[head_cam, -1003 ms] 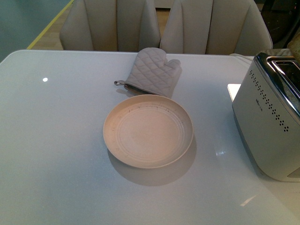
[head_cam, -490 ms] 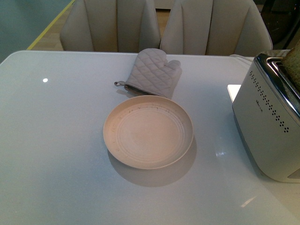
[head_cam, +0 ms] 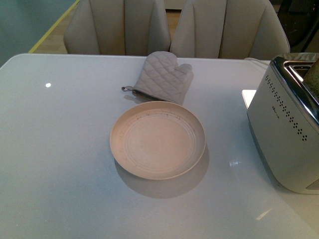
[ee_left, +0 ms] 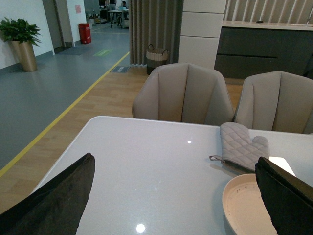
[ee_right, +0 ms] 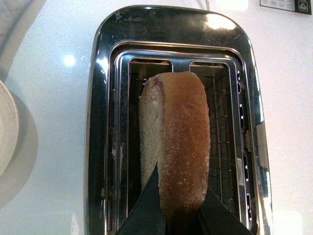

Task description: Put bread into toaster

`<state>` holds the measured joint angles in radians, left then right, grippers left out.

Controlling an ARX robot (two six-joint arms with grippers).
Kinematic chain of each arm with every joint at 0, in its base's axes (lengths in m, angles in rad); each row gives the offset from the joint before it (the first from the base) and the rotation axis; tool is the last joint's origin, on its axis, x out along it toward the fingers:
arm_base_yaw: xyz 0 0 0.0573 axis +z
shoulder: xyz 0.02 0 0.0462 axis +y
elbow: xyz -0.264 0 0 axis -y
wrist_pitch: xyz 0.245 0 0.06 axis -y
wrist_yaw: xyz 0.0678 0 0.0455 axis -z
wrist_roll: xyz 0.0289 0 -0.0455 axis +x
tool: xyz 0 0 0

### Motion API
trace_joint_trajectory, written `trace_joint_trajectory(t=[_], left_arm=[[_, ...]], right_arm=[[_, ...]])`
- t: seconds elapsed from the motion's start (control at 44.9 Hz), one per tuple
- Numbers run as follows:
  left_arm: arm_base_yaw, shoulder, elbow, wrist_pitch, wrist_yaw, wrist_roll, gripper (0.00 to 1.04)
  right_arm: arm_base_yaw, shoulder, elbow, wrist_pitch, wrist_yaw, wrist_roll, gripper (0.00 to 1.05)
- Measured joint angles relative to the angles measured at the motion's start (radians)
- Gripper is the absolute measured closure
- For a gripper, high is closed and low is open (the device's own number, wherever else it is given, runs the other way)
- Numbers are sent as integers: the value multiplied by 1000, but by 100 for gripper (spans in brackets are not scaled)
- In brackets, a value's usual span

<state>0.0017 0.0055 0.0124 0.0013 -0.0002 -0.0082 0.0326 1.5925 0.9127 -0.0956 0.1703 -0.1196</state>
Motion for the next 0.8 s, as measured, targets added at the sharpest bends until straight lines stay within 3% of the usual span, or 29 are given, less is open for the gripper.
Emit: trace_joint_trajectory(t=[0.067,0.312,0.513,0.624,0.736,0.802], left_arm=[[0,0,0,0,0,0,7],[0,0,0,0,0,0,7],[0,0,0,0,0,0,7],[0,0,0,0,0,0,7],[0,0,0,0,0,0,7],[0,0,0,0,1,0,7]], right_arm=[[0,14,-15,17,-8,5,97],[-30,-26,-52,43,-63,57,47],[-99,-343,-101,69,-119,95,8],[-138,-496,-166,130,-189,103,12],[-148,-628,-323,445,-267,106,29],[-139,-661,-387,528,-272,107,38]])
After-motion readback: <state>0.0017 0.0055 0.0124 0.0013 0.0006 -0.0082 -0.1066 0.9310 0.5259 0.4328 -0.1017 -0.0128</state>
